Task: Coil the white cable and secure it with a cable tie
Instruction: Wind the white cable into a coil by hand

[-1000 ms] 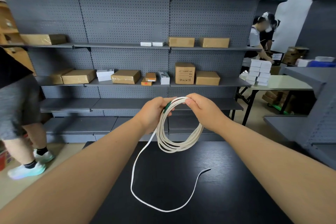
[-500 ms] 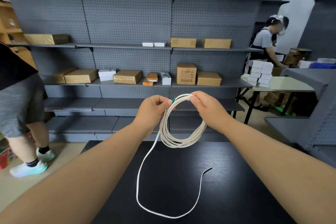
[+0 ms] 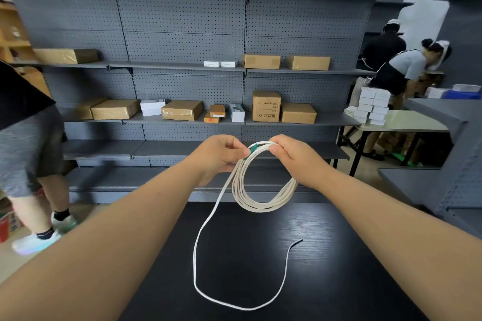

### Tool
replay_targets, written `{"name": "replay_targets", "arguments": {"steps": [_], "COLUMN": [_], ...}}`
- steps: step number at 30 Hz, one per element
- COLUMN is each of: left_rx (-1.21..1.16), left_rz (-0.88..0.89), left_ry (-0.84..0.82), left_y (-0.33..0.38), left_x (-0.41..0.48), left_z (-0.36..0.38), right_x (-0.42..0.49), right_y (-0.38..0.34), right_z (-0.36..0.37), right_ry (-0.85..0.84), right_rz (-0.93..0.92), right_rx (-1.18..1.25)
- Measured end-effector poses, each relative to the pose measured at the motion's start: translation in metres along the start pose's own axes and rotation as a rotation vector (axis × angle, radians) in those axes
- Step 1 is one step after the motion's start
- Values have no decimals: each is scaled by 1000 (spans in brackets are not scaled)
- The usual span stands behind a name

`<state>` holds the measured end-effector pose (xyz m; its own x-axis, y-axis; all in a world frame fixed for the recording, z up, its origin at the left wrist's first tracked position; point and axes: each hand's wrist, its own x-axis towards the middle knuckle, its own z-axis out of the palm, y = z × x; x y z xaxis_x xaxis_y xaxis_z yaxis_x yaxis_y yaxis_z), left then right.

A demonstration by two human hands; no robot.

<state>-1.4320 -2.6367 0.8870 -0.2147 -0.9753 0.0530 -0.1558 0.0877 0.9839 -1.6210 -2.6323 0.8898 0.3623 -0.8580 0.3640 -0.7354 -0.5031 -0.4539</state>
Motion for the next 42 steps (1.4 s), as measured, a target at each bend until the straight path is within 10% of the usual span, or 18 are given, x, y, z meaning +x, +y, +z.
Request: {"name": "replay_targets", "arguments": {"steps": [16, 26, 42], "left_rx": [303, 29, 561], "left_rz": [284, 322, 360], "left_ry": [372, 209, 350], "left_y": [-14, -29, -13], "left_x": [-4, -7, -6], "left_z": [22, 27, 6], "right_x": [0, 1, -3], "right_y": [-6, -7, 1], "right_z": [6, 14, 21], "right_ry": [119, 280, 220], "right_rz": [29, 111, 317], "right_rx": [86, 247, 703]}}
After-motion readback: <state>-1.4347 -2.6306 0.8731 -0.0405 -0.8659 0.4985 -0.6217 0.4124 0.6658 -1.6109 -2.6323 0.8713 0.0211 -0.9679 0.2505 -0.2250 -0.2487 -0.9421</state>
